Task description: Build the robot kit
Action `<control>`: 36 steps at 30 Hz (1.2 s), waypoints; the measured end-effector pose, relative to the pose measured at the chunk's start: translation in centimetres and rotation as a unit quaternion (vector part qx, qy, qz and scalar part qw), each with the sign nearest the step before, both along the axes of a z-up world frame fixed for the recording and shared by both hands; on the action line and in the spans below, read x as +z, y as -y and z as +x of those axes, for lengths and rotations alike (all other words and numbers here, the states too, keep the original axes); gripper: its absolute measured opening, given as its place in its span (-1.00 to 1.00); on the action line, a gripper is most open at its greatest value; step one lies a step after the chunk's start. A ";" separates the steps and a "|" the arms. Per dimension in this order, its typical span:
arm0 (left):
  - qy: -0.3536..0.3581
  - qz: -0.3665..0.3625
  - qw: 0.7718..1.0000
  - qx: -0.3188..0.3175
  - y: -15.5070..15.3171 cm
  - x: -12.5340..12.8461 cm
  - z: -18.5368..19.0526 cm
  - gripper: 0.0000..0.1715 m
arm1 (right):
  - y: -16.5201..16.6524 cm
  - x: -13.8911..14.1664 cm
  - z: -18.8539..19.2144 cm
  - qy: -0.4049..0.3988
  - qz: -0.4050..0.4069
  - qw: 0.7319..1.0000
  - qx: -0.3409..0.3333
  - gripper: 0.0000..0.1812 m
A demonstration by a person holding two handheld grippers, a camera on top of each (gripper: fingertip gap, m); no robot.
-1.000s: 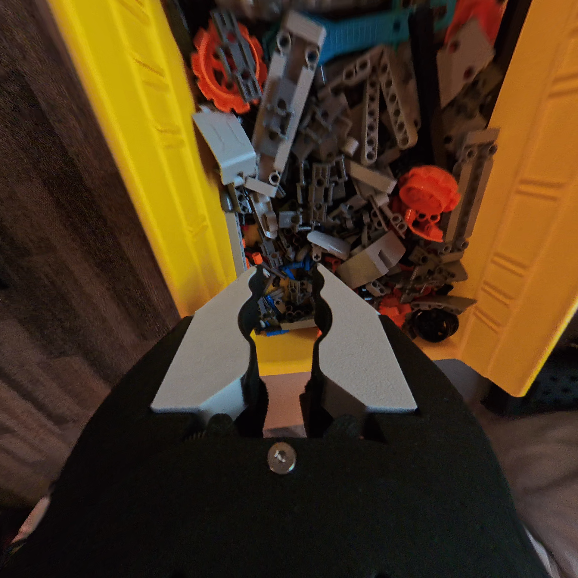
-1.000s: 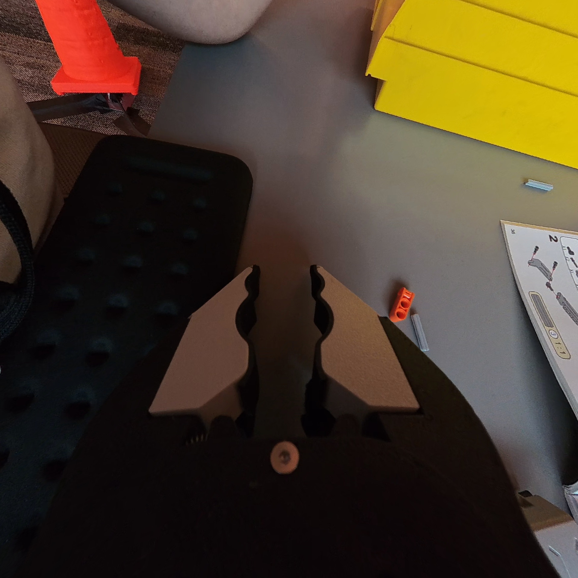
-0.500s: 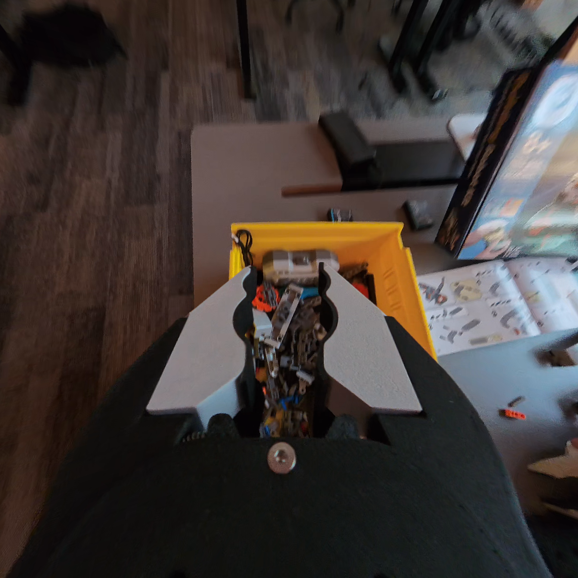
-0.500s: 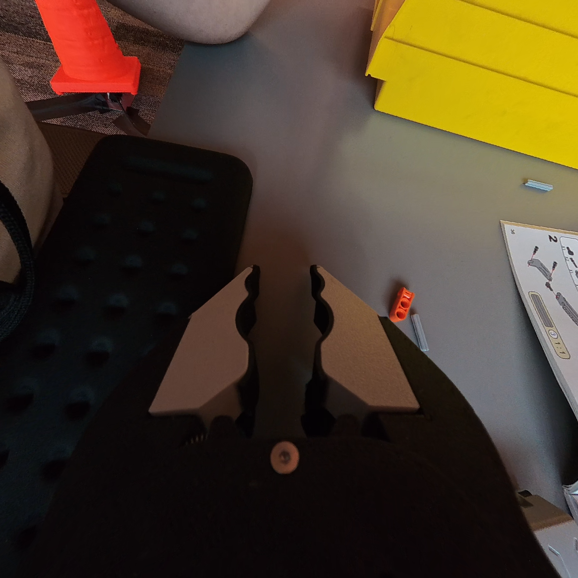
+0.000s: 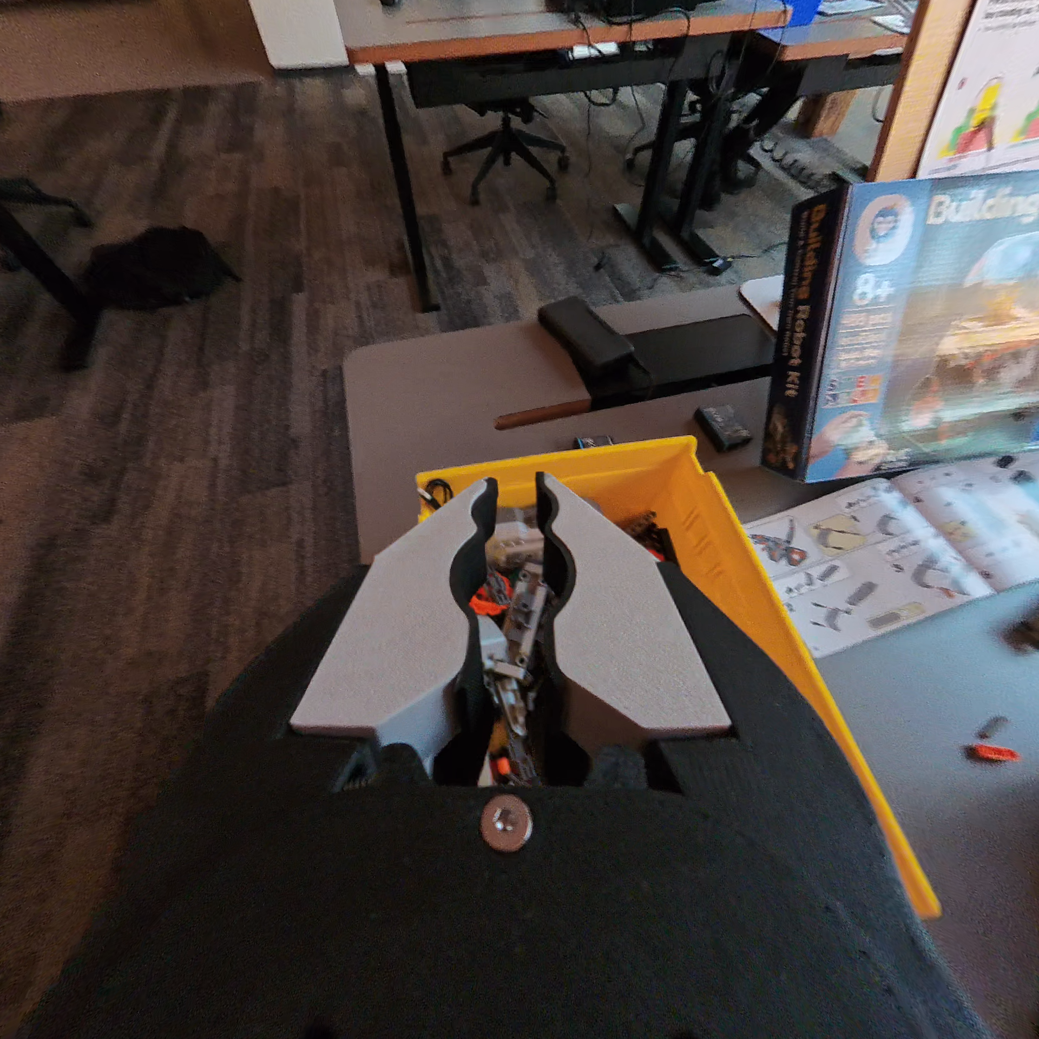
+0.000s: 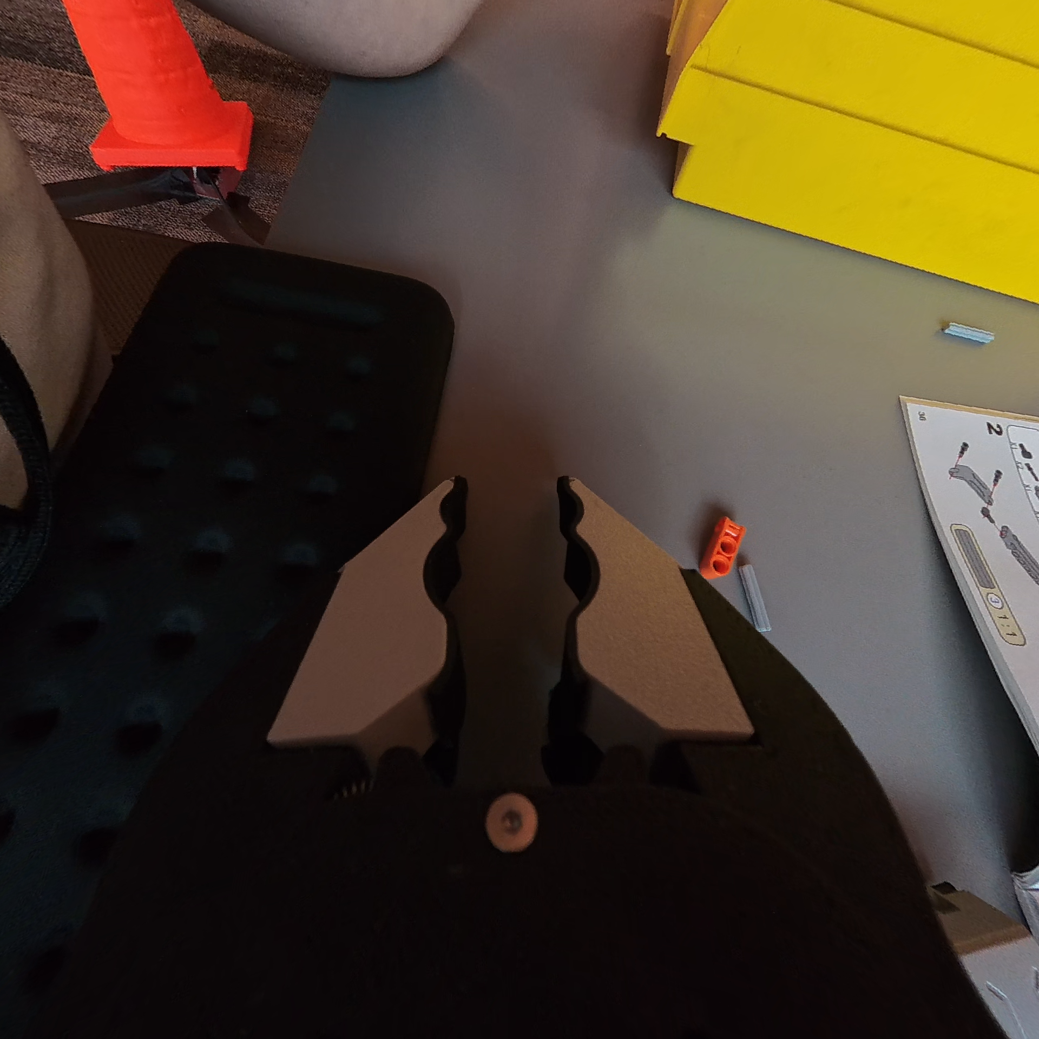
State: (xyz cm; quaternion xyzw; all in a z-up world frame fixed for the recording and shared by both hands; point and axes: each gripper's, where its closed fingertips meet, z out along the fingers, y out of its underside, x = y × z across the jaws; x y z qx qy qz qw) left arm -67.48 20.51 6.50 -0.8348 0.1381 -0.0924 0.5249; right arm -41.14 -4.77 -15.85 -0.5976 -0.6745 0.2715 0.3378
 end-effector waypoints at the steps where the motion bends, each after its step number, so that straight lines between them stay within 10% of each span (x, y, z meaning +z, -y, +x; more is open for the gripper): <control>1: -0.012 0.017 1.000 0.006 -0.2 0.3 -0.1 -0.92 | 0.0 0.0 0.0 0.000 0.000 1.000 0.000 -0.64; 12: 0.042 0.241 0.970 -0.009 2.1 7.8 1.5 -0.87 | 0.0 0.0 0.0 0.000 0.002 1.000 0.000 -0.64; 21: -0.003 0.298 0.953 -0.059 3.5 8.6 2.8 -1.00 | 0.1 0.0 0.1 0.001 0.002 1.000 0.001 -0.64; 26: -0.066 0.275 0.958 -0.054 2.6 6.9 2.8 -1.00 | 0.1 0.0 0.1 0.002 0.001 1.000 0.002 -0.64; 36: -0.027 -0.006 0.997 -0.066 -3.2 -5.2 3.8 -0.71 | 0.0 0.0 0.1 0.001 -0.003 1.000 0.000 -0.64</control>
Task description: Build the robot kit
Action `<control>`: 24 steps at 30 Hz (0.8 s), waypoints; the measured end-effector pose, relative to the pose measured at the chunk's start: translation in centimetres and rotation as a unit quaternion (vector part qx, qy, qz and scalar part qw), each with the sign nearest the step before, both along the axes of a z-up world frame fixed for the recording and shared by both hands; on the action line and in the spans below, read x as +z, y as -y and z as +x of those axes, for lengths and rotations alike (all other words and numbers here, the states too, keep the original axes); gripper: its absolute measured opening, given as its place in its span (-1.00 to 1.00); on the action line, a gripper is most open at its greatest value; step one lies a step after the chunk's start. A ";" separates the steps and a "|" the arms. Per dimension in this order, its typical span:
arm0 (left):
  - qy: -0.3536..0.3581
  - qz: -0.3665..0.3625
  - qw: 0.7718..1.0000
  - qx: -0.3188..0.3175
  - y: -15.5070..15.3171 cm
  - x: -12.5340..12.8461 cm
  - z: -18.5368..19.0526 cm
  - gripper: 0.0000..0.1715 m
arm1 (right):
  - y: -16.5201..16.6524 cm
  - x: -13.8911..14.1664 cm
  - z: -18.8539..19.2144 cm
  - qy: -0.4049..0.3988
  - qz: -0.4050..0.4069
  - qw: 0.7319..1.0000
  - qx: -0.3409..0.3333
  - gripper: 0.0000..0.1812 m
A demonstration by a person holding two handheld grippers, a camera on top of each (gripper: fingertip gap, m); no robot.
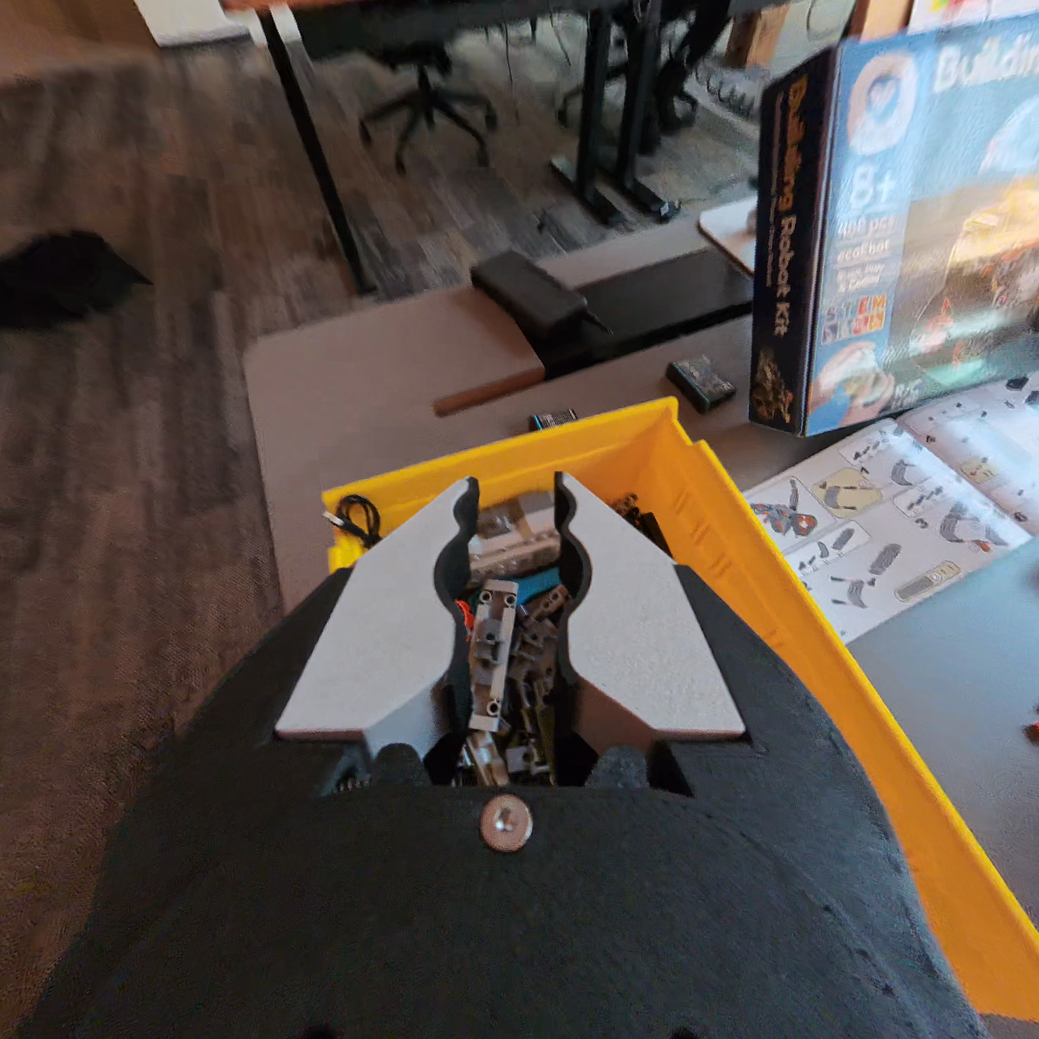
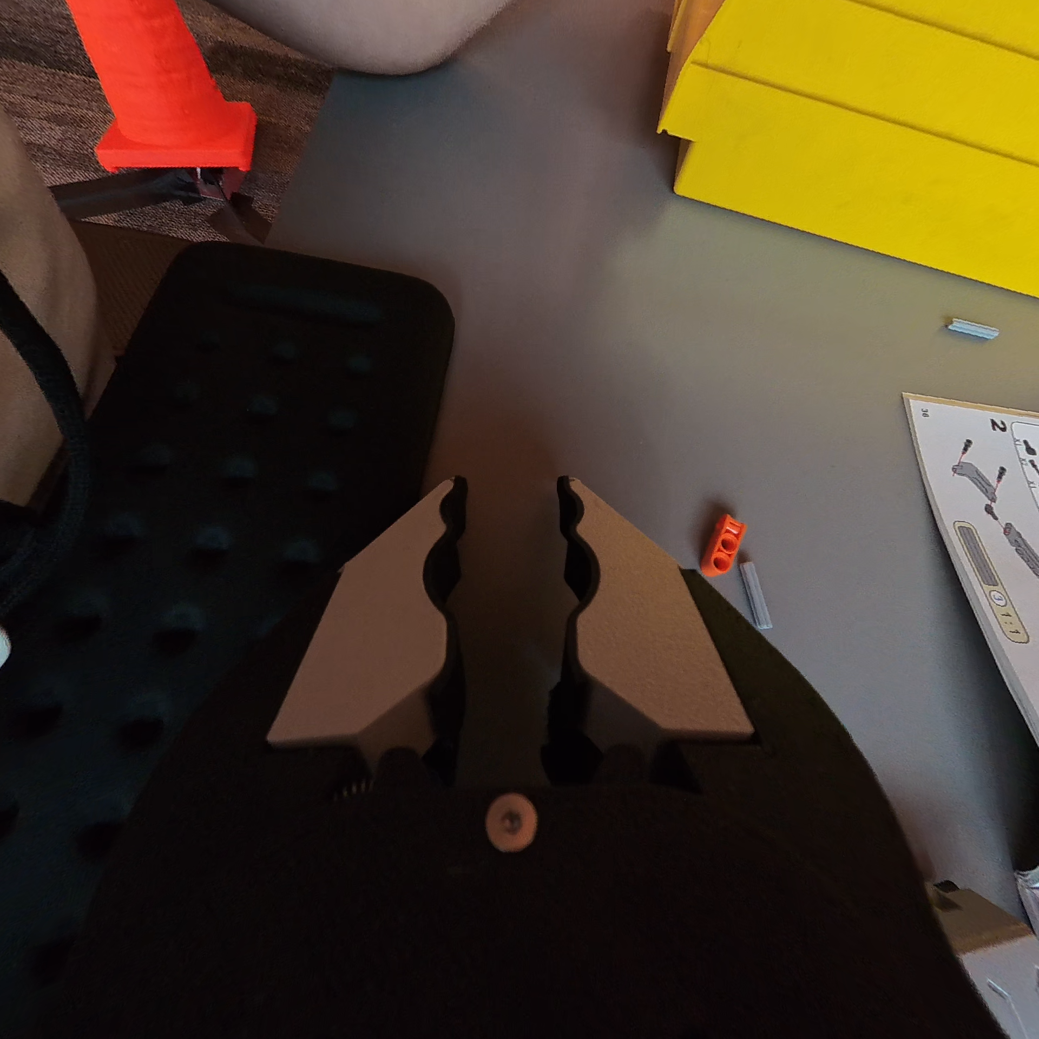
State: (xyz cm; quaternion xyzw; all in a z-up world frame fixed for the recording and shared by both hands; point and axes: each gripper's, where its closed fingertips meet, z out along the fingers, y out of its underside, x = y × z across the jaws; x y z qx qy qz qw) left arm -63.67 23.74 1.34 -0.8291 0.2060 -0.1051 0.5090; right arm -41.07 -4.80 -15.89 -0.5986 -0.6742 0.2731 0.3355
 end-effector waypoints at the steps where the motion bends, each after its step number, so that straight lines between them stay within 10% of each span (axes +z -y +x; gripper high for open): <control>1: -0.005 -0.019 1.000 -0.001 -0.3 -0.9 0.3 -0.68 | 0.0 0.0 0.0 0.000 0.002 1.000 0.000 -0.64; 24: -0.120 -0.241 0.963 0.022 -0.9 -12.9 -0.9 -0.56 | 0.0 0.0 0.0 0.000 -0.001 1.000 0.000 -0.64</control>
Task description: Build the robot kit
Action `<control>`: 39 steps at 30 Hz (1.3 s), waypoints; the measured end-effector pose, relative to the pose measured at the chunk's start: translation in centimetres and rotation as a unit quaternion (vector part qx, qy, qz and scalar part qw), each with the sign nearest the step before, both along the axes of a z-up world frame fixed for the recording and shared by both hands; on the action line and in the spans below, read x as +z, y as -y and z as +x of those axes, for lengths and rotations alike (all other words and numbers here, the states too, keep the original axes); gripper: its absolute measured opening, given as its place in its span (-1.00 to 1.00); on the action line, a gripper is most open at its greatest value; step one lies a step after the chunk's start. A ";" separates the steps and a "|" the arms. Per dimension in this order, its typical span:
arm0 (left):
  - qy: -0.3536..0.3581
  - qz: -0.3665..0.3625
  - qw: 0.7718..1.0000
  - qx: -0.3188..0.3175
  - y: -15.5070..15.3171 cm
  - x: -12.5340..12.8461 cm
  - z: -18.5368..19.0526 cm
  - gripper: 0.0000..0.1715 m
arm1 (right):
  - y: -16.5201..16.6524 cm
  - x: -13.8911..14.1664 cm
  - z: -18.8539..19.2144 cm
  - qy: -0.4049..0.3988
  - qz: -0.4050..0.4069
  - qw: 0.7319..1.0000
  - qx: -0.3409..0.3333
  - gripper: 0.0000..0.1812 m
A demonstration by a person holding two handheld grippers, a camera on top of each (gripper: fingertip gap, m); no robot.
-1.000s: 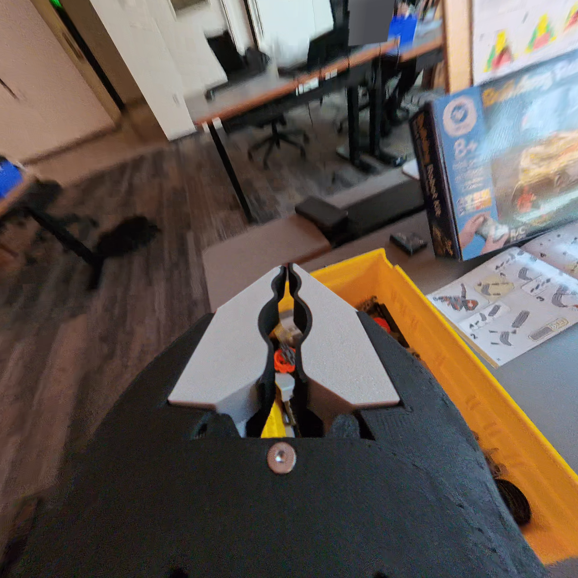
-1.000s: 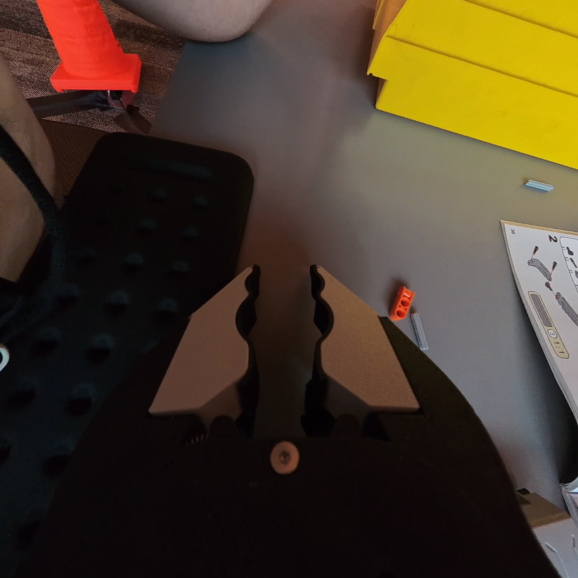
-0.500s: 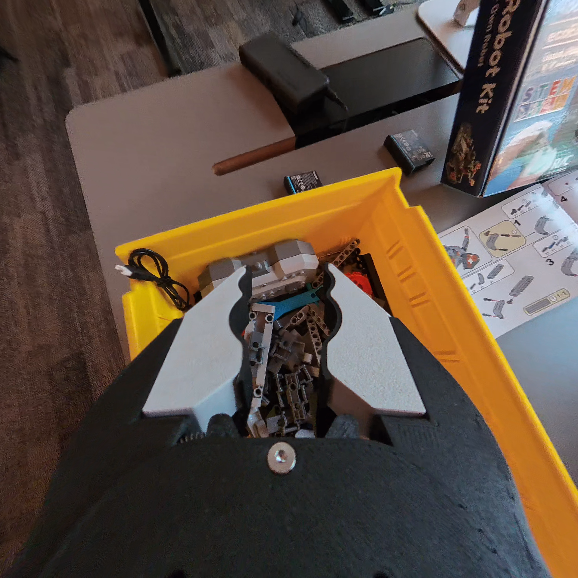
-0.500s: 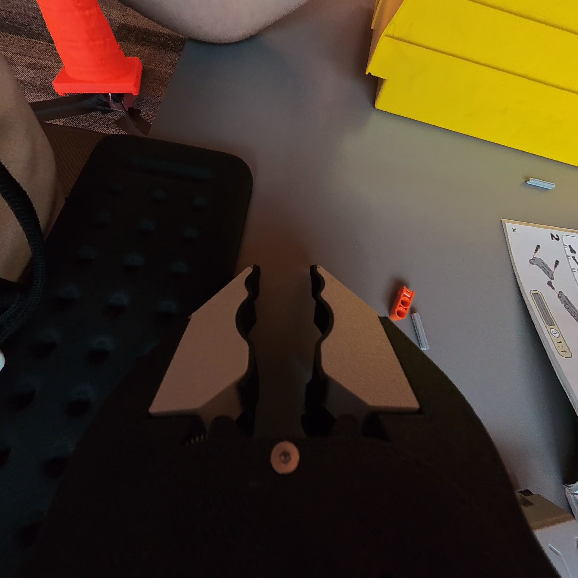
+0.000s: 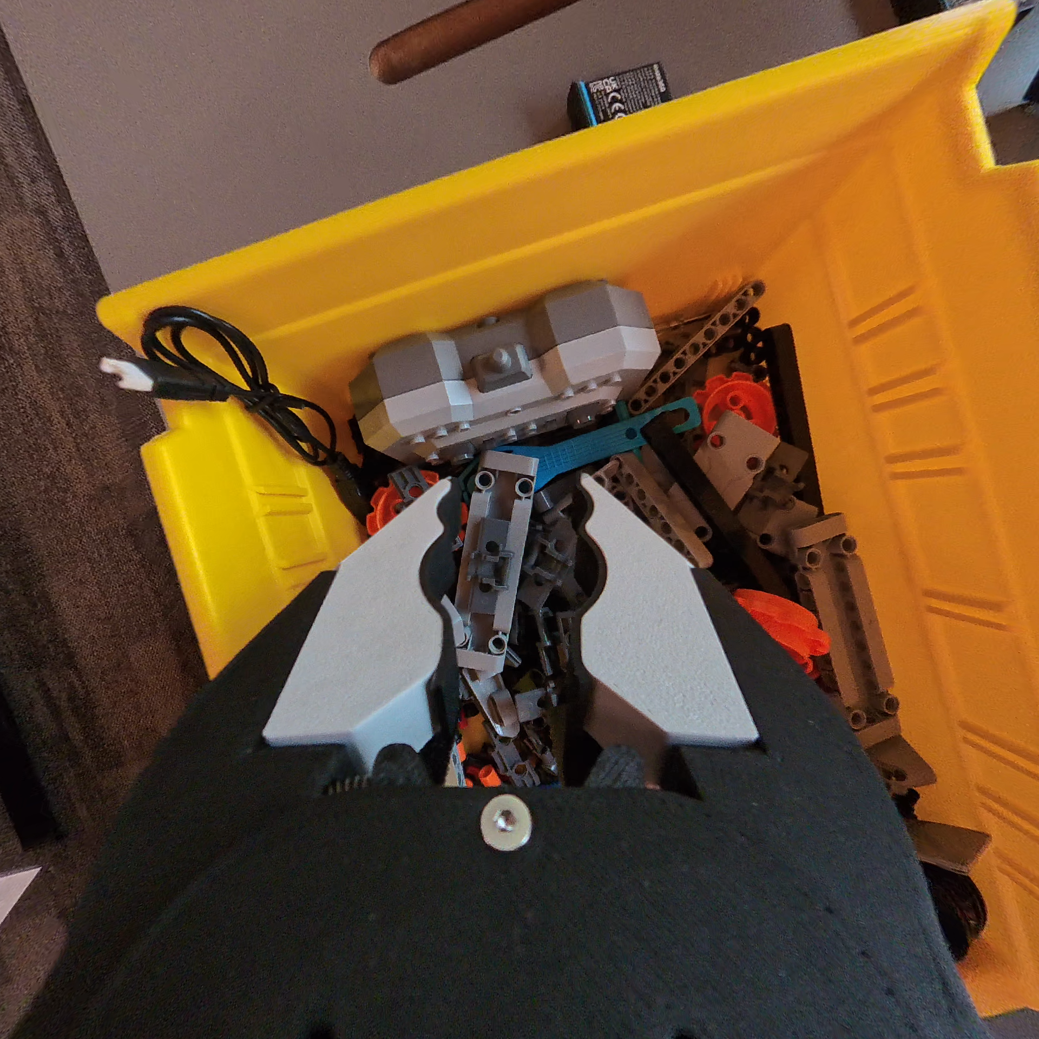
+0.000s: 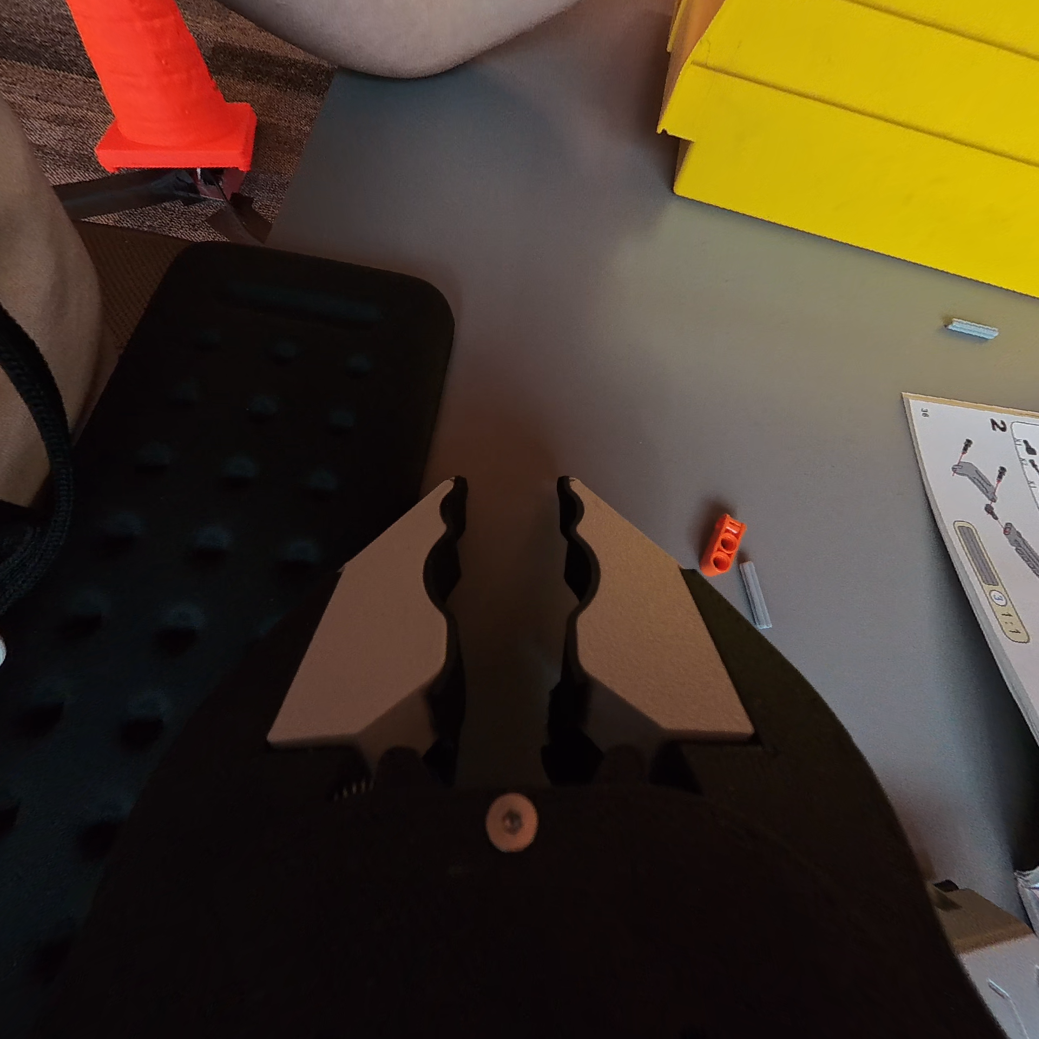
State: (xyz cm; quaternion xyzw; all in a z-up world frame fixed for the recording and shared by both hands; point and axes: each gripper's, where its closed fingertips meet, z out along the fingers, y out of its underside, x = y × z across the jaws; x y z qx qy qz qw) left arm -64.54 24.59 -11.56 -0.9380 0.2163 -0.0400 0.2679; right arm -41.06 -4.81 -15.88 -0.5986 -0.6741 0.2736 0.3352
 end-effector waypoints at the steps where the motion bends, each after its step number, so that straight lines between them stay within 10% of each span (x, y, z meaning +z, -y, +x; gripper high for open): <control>1: 0.001 -0.002 1.000 0.000 -0.1 -0.2 0.0 -0.58 | 0.0 0.0 0.0 0.000 0.000 1.000 0.000 -0.64; 17: 0.079 -0.061 0.995 0.022 1.0 -1.5 -0.5 -0.72 | 0.0 0.0 0.0 0.000 0.002 1.000 0.000 -0.64; 27: 0.183 -0.003 0.983 -0.019 2.1 4.1 1.1 -0.73 | 0.0 0.0 0.0 0.000 0.001 1.000 0.001 -0.64; 39: 0.102 0.003 0.994 0.045 6.5 7.2 -3.7 -0.74 | 0.0 0.0 0.0 0.000 0.001 1.000 0.001 -0.64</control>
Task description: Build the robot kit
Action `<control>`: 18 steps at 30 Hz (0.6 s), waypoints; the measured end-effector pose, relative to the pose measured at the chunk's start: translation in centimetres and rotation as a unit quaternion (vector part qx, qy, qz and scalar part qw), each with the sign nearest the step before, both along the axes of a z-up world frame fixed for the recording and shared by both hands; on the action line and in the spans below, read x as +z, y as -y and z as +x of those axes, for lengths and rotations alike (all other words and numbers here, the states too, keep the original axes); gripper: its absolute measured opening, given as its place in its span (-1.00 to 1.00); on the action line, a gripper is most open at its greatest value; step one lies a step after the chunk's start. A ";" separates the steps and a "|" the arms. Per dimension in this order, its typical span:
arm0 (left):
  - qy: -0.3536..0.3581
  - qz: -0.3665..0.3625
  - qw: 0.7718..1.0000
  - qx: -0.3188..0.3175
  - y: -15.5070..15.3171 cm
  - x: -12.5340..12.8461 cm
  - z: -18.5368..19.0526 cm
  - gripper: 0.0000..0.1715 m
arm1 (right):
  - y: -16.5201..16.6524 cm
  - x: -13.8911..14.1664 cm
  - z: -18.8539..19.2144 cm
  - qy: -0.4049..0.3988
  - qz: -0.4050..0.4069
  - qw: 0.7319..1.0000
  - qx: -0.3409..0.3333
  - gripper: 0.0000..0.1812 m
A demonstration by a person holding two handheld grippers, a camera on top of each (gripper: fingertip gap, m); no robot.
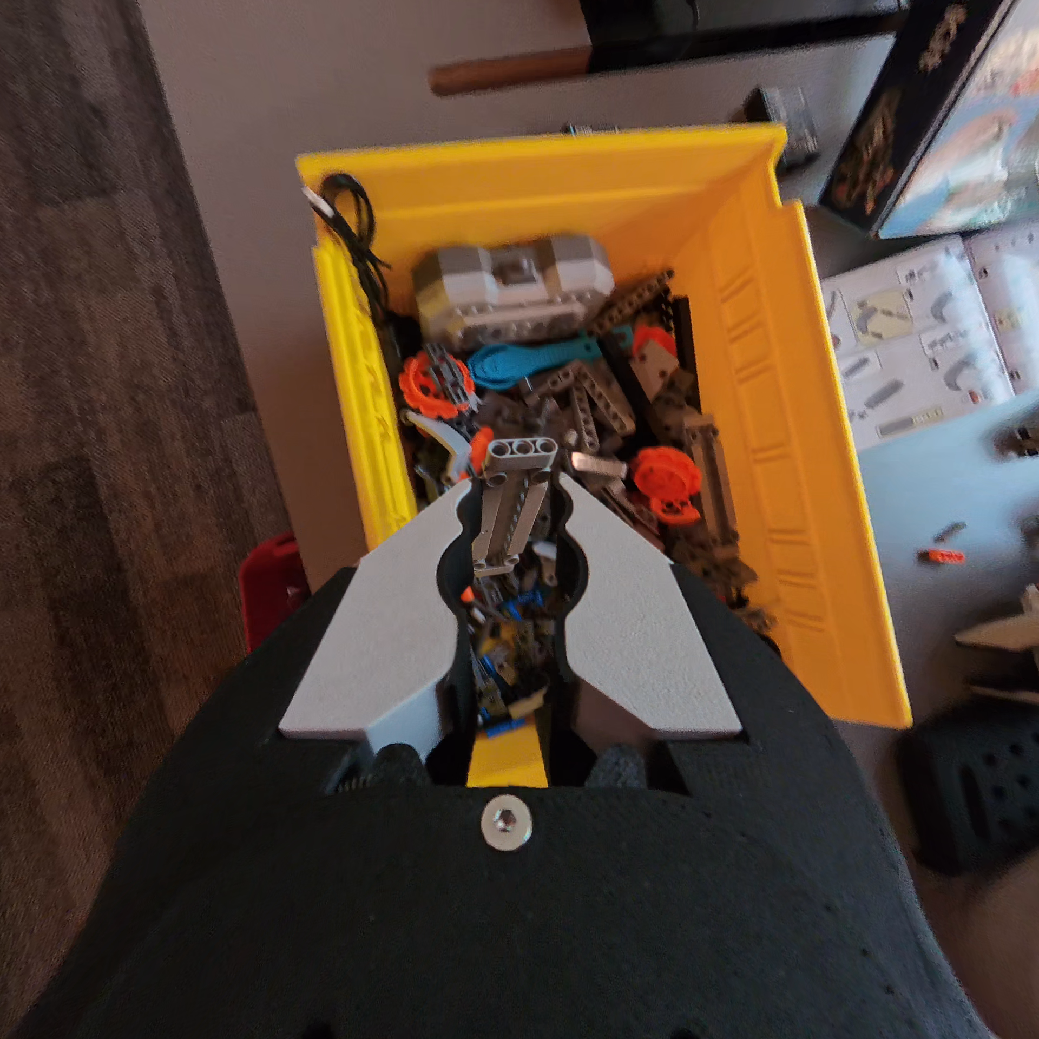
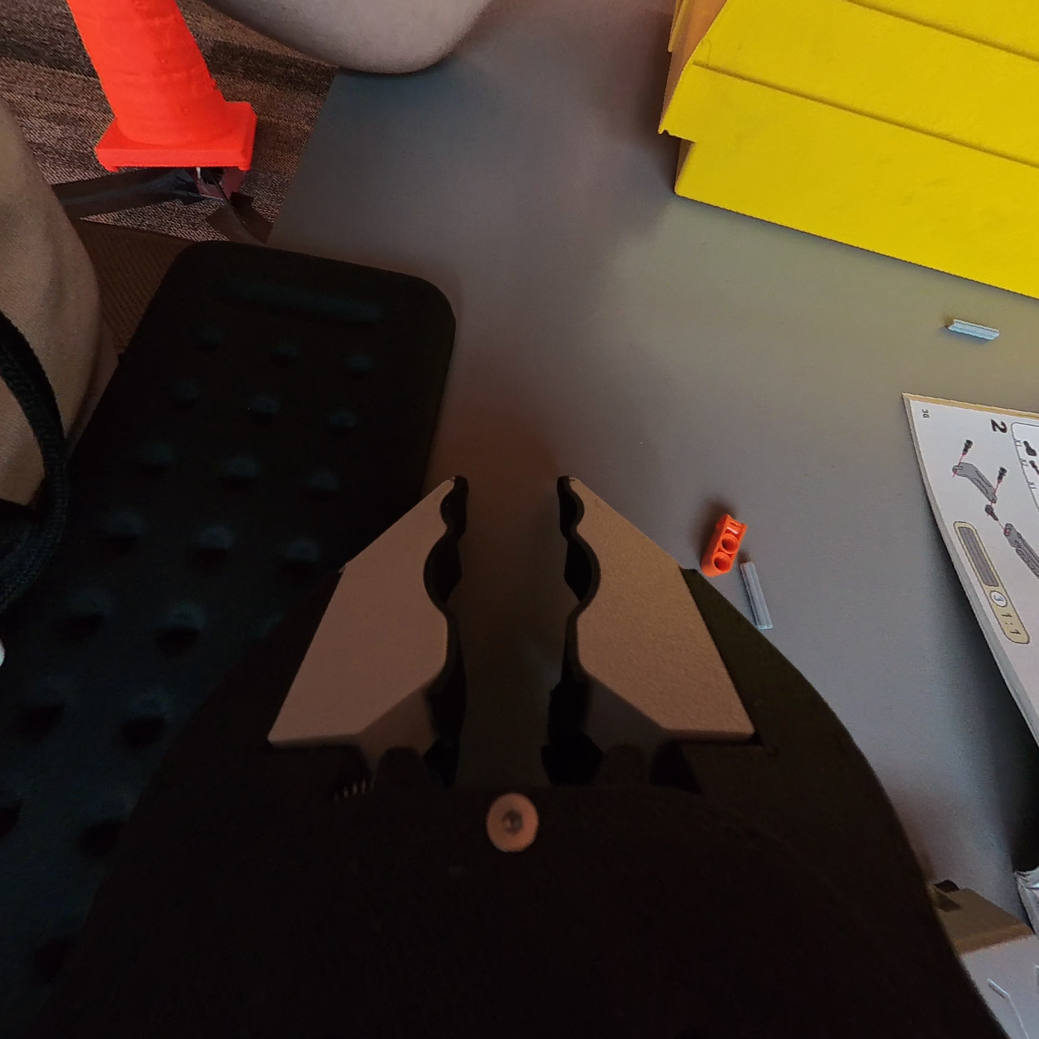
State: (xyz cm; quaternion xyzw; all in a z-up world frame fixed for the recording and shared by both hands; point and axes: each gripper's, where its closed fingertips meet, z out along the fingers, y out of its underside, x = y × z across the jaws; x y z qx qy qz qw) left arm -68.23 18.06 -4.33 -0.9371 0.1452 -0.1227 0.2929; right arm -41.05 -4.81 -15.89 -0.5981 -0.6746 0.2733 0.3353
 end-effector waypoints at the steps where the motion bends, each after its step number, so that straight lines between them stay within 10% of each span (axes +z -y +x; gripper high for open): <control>1: -0.002 -0.018 1.000 -0.010 0.9 -0.2 0.3 -0.74 | 0.0 0.0 0.0 0.000 -0.001 1.000 0.000 -0.64; 7: -0.103 -0.176 0.978 -0.050 5.2 -5.1 0.4 -0.74 | 0.0 0.0 0.0 0.000 0.000 1.000 0.000 -0.64; 18: -0.027 -0.081 0.995 -0.058 -2.9 -5.8 4.4 -0.50 | 0.0 0.0 0.0 0.000 0.001 1.000 0.000 -0.64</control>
